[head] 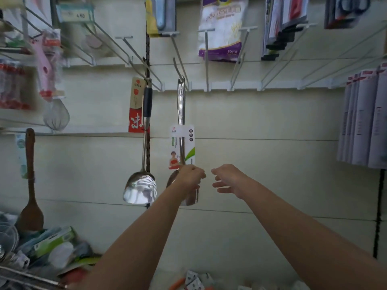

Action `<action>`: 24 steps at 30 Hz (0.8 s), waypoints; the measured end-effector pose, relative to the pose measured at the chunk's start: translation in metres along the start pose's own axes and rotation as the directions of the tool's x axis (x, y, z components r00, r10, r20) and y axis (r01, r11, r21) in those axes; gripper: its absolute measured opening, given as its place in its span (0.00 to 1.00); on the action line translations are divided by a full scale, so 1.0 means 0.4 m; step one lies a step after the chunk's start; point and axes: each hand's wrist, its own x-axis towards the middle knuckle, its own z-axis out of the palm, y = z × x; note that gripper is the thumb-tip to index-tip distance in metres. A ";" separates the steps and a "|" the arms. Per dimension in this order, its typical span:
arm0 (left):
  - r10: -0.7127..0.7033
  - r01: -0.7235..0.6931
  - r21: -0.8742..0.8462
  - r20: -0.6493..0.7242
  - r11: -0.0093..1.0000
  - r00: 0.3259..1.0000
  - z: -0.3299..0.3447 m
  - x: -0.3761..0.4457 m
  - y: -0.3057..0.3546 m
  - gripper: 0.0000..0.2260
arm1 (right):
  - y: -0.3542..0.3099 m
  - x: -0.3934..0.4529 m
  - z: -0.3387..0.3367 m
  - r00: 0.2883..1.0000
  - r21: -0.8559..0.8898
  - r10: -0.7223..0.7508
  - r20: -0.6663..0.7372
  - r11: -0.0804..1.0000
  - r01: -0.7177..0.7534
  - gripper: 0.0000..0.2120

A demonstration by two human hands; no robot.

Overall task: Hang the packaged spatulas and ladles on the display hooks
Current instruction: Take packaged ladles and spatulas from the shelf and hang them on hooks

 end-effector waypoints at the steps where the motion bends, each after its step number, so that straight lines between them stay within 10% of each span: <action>1: -0.010 0.010 -0.003 -0.001 1.000 1.000 0.010 0.004 -0.014 0.07 | 0.011 0.004 0.001 1.000 -0.009 0.007 0.005 1.000 -0.007 0.14; 24: -0.377 0.392 -0.121 0.129 0.912 0.917 0.199 0.050 -0.517 0.04 | 0.504 0.146 0.105 0.940 0.093 0.322 0.114 0.939 -0.332 0.04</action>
